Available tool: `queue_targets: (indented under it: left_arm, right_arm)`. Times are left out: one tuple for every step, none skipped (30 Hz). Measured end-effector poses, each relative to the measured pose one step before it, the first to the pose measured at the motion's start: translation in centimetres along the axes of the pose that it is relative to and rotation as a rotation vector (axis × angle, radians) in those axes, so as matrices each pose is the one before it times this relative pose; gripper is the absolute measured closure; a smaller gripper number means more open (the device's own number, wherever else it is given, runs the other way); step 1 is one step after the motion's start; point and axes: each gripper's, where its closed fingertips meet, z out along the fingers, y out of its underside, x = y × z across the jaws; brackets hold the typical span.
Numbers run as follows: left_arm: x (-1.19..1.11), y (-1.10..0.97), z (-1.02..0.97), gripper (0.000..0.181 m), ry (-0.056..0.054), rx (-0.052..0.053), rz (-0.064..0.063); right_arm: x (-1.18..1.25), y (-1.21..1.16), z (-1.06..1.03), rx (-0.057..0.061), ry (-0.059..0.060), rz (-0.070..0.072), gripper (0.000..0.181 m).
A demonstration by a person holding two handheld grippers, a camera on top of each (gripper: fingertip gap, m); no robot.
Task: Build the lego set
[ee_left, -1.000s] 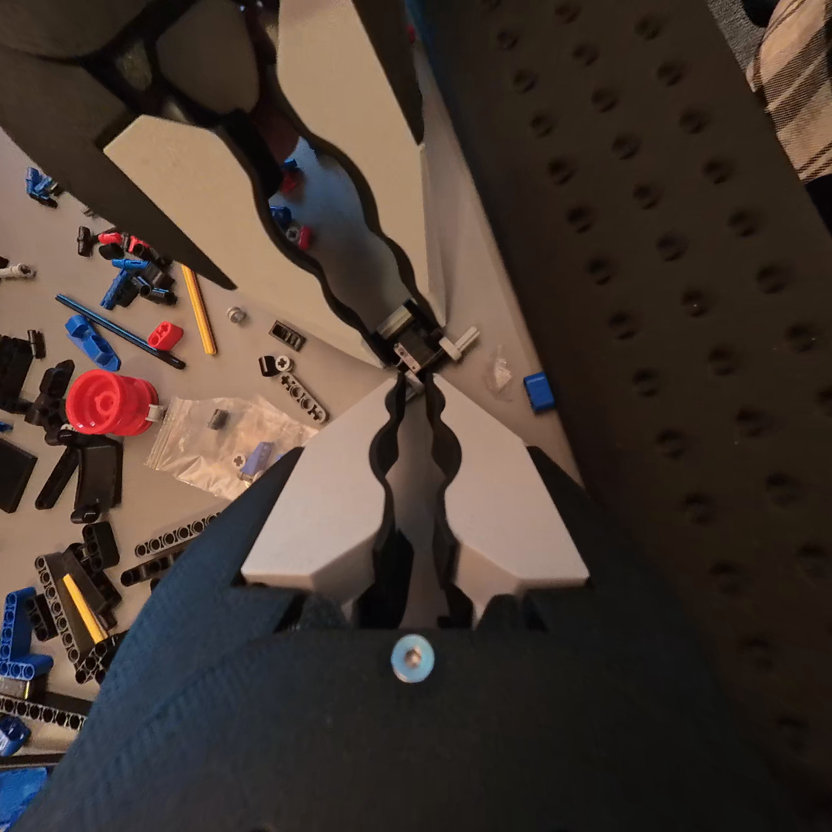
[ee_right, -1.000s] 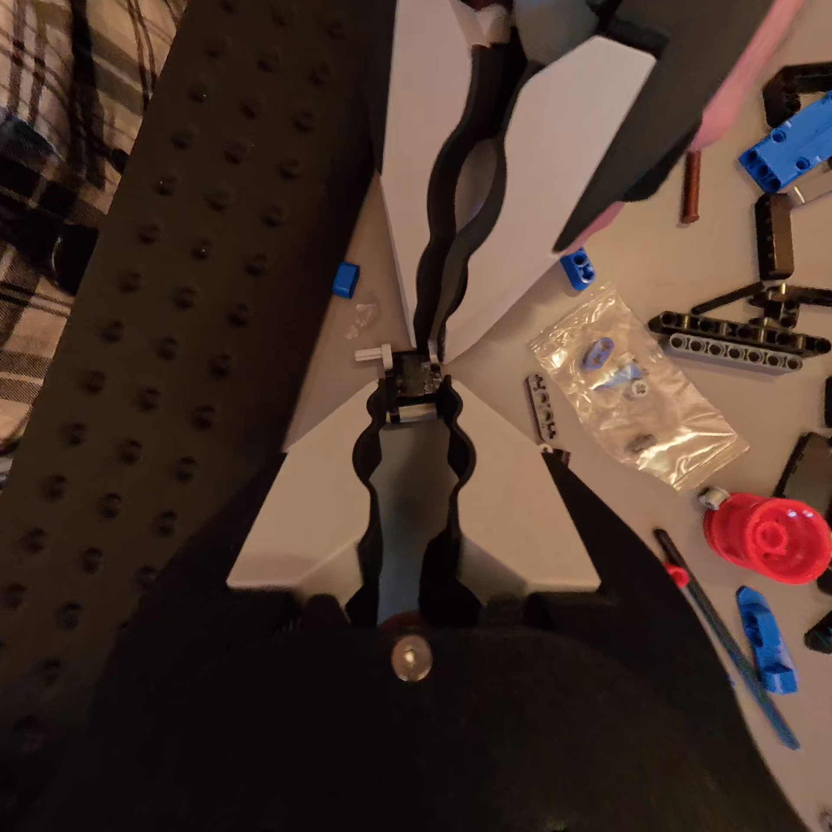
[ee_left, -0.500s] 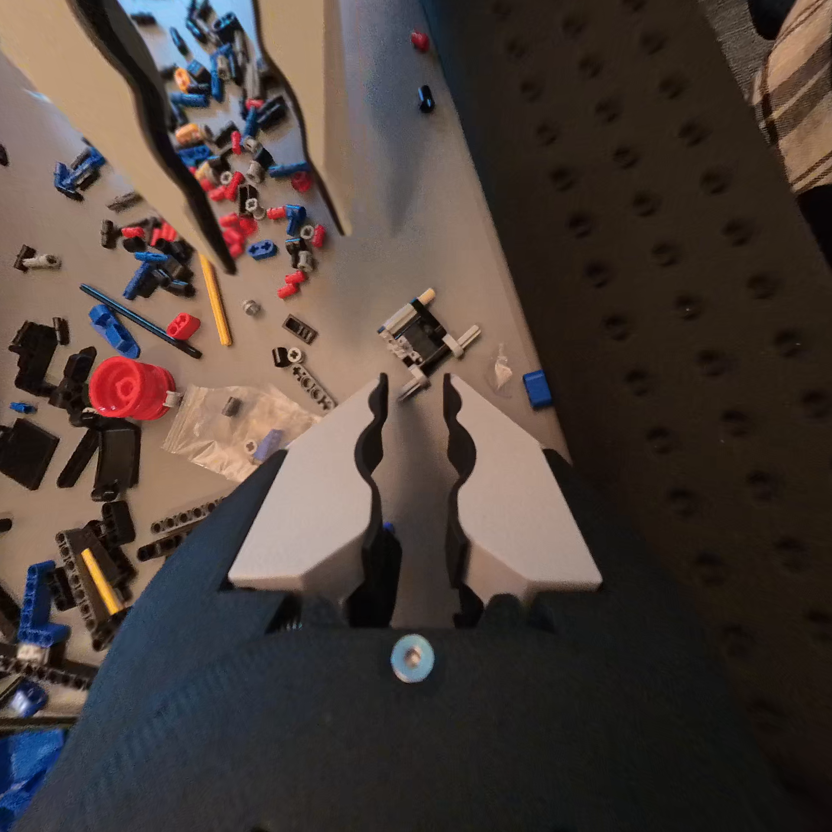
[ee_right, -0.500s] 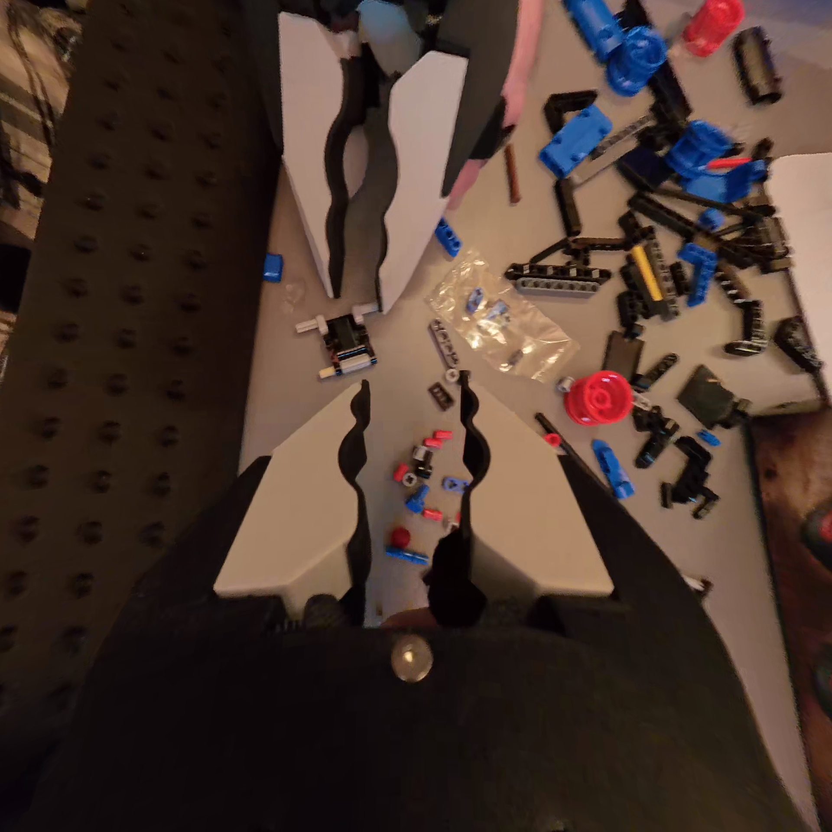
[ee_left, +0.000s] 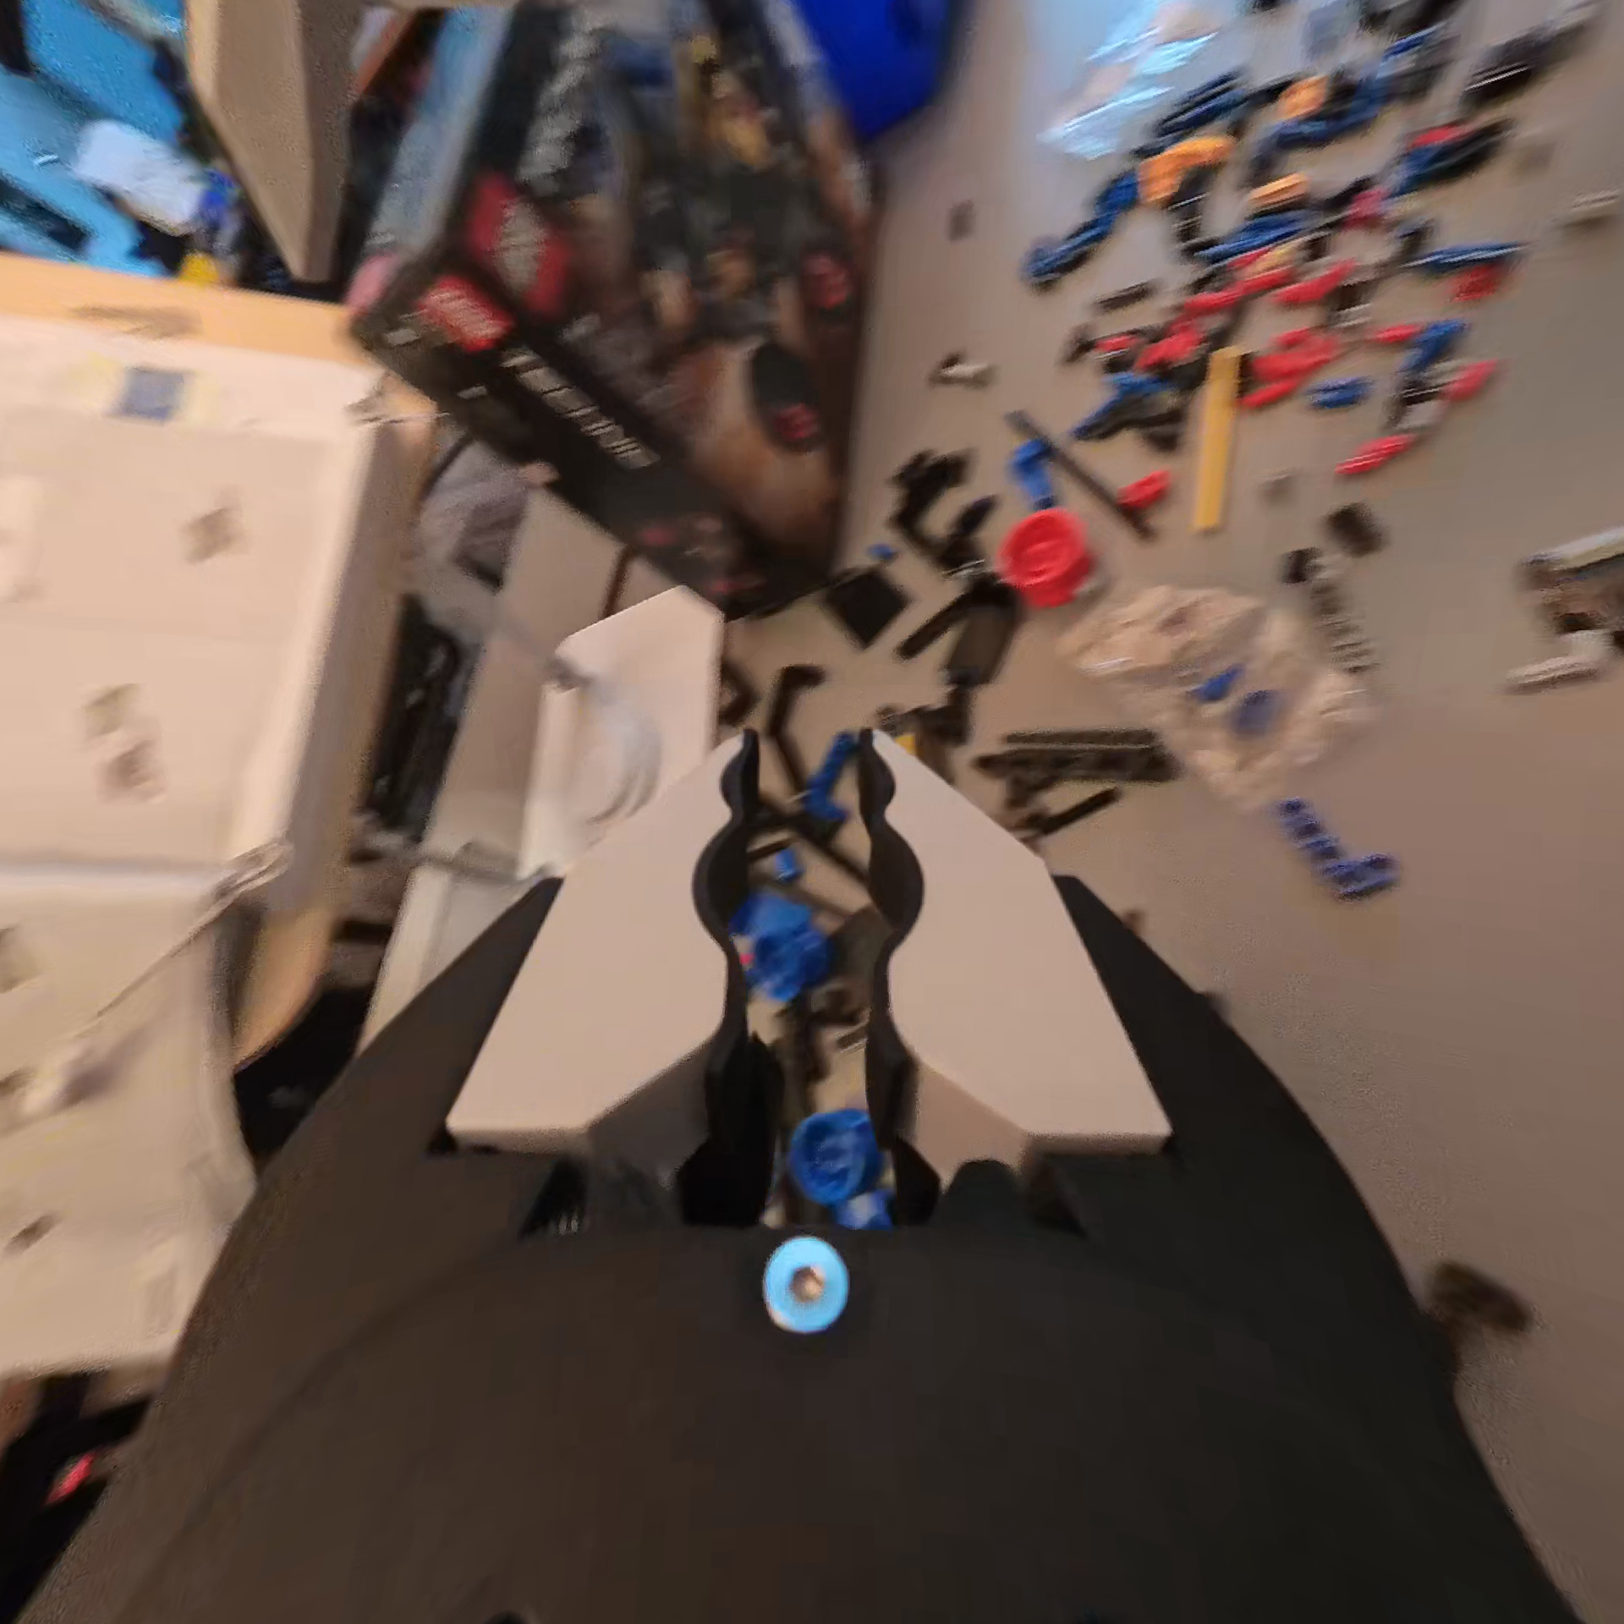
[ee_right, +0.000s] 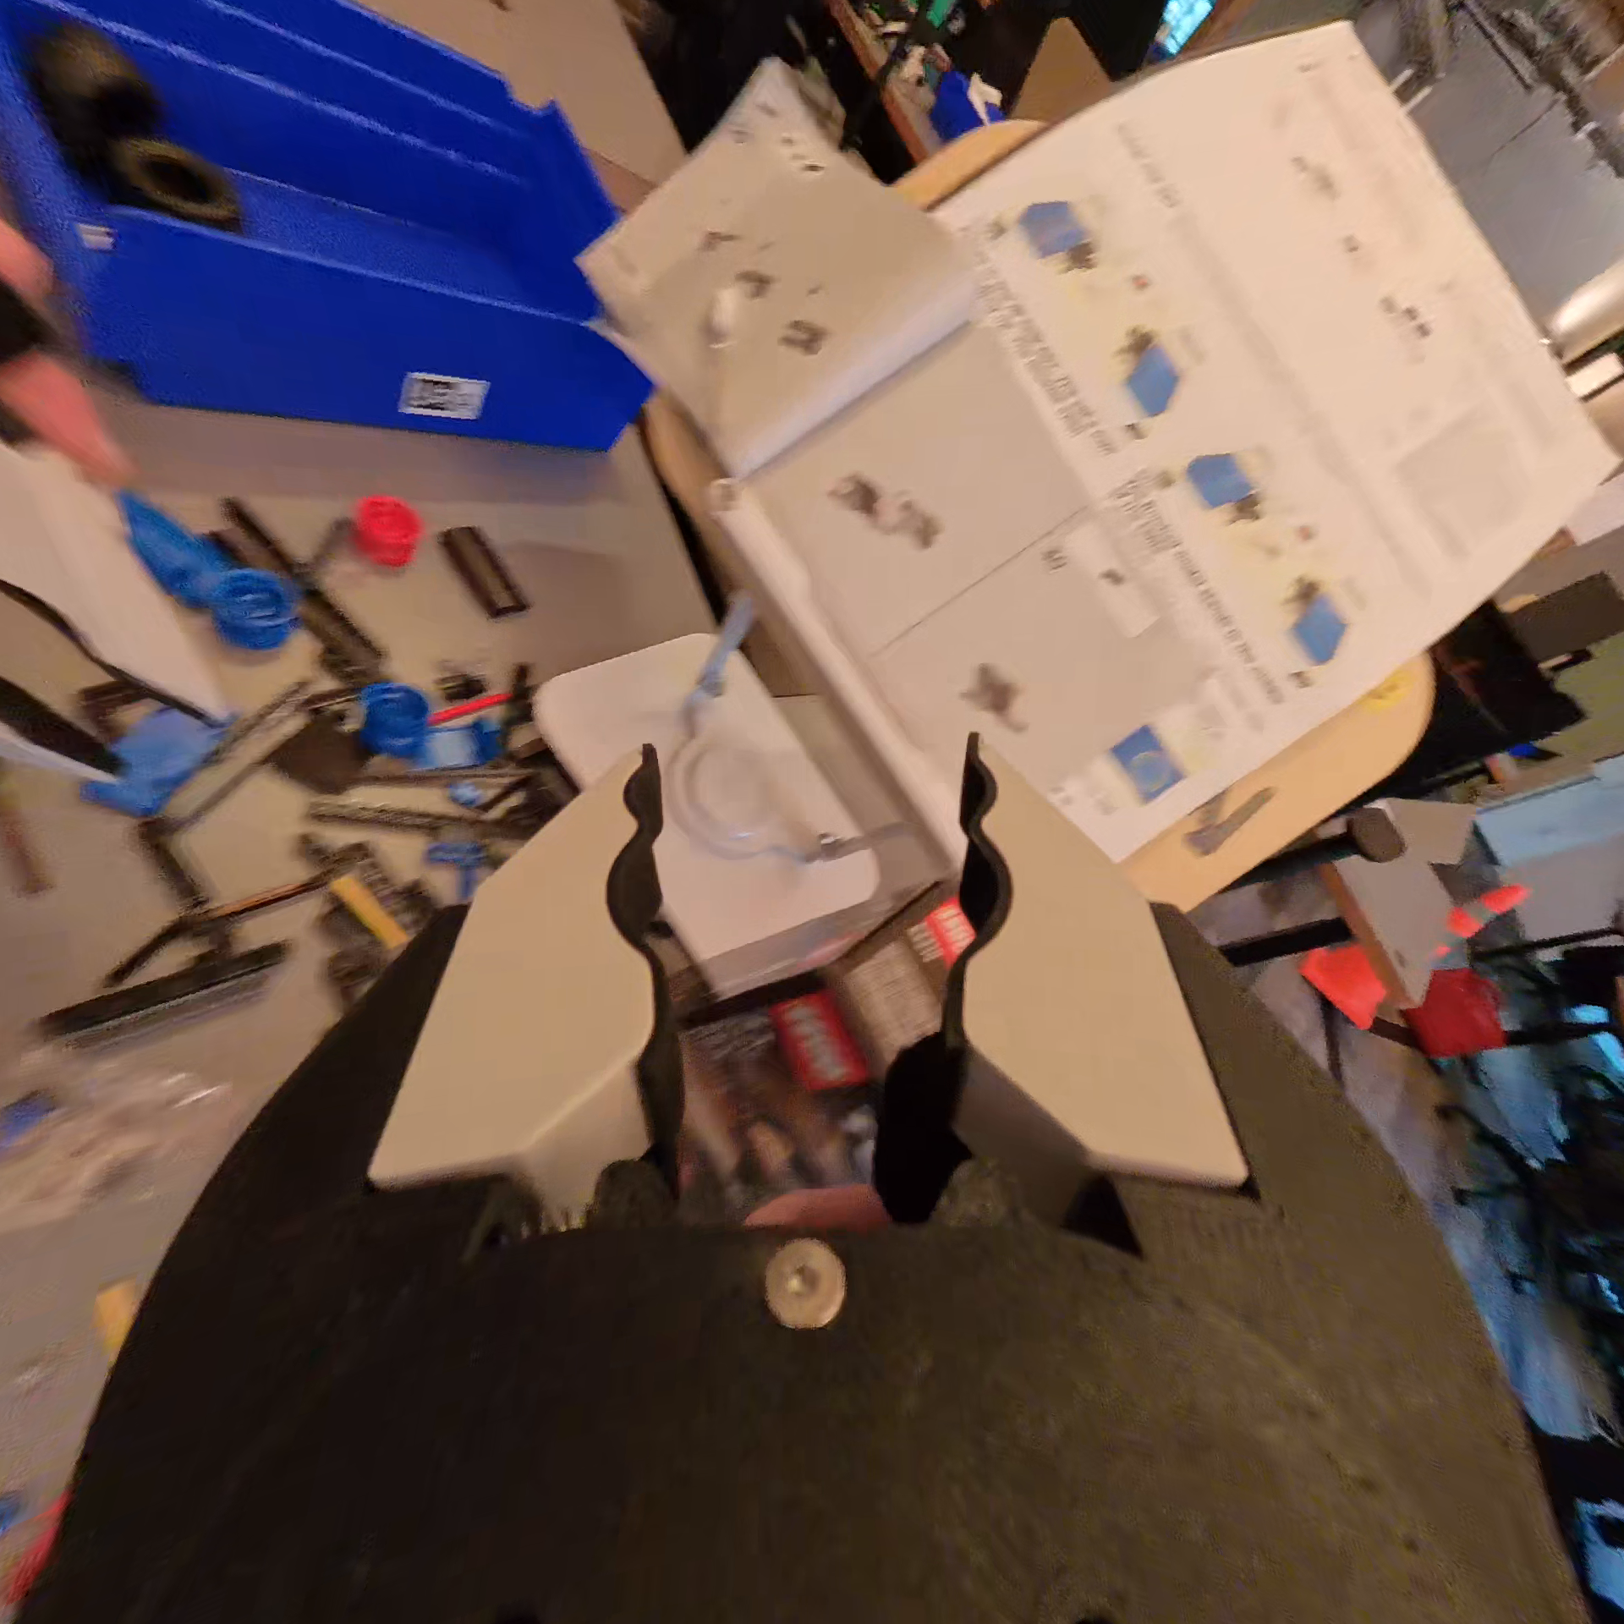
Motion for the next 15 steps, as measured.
queue_targets:
  left_arm:
    - [-2.104,0.431,-0.673,0.160,-0.0510,-0.0175,0.0025]
    - [-2.252,0.504,-0.519,0.160,-0.0522,-0.0172,0.0022]
    - [-2.315,0.675,-0.260,0.160,-0.0495,-0.0193,0.0013]
    - [-2.148,0.812,0.001,0.158,-0.0365,-0.0192,-0.0020]
    - [-2.068,0.845,0.224,0.158,-0.0350,-0.0164,-0.0019]
    - [-1.984,0.812,0.381,0.158,-0.0364,-0.0095,0.0051]
    - [-1.641,0.856,0.599,0.158,-0.0243,-0.0094,0.0095]
    - [-1.239,0.941,0.733,0.156,-0.0084,-0.0156,0.0007]
    - [-1.051,0.854,0.787,0.155,-0.0092,-0.0148,-0.0007]
    - [-0.893,0.739,0.756,0.155,-0.0157,-0.0111,0.0117]
    - [-0.842,0.652,0.628,0.153,-0.0268,-0.0143,0.0214]
    - [-0.726,0.448,0.493,0.153,-0.0304,-0.0102,0.0287]
    - [-0.359,0.211,0.420,0.152,-0.0137,-0.0006,0.0253]
    - [-0.019,0.001,0.341,0.151,0.0058,0.0073,0.0076]
    - [0.033,-0.051,0.312,0.151,0.0078,0.0066,-0.0034]
  right_arm:
    - [2.038,-0.263,1.217,-0.0120,0.0207,-0.0062,0.112]
    - [1.999,-0.069,1.335,-0.0140,0.0194,-0.0065,0.111]
    - [1.875,0.095,1.420,-0.0153,0.0137,0.0014,0.108]
    - [1.622,0.189,1.444,-0.0152,0.0028,0.0140,0.107]
    - [1.376,0.179,1.433,-0.0115,-0.0058,0.0238,0.105]
    - [1.207,0.116,1.373,-0.0059,-0.0038,0.0195,0.103]
    - [1.174,0.044,1.289,0.0016,0.0089,0.0062,0.104]
    - [1.058,0.126,1.227,0.0013,0.0173,-0.0042,0.106]
    - [0.772,0.359,1.187,-0.0112,0.0129,-0.0098,0.108]
    - [0.362,0.444,1.152,-0.0149,-0.0005,-0.0093,0.109]
    - [0.074,0.449,1.082,-0.0137,-0.0100,-0.0010,0.109]
    - [-0.099,0.529,0.989,-0.0193,-0.0172,0.0041,0.109]
    - [-0.075,0.563,0.783,-0.0222,-0.0139,0.0000,0.109]
    - [-0.039,0.101,0.421,0.0046,-0.0114,0.0059,0.111]
    - [0.026,-0.065,0.142,0.0125,-0.0072,0.0132,0.112]
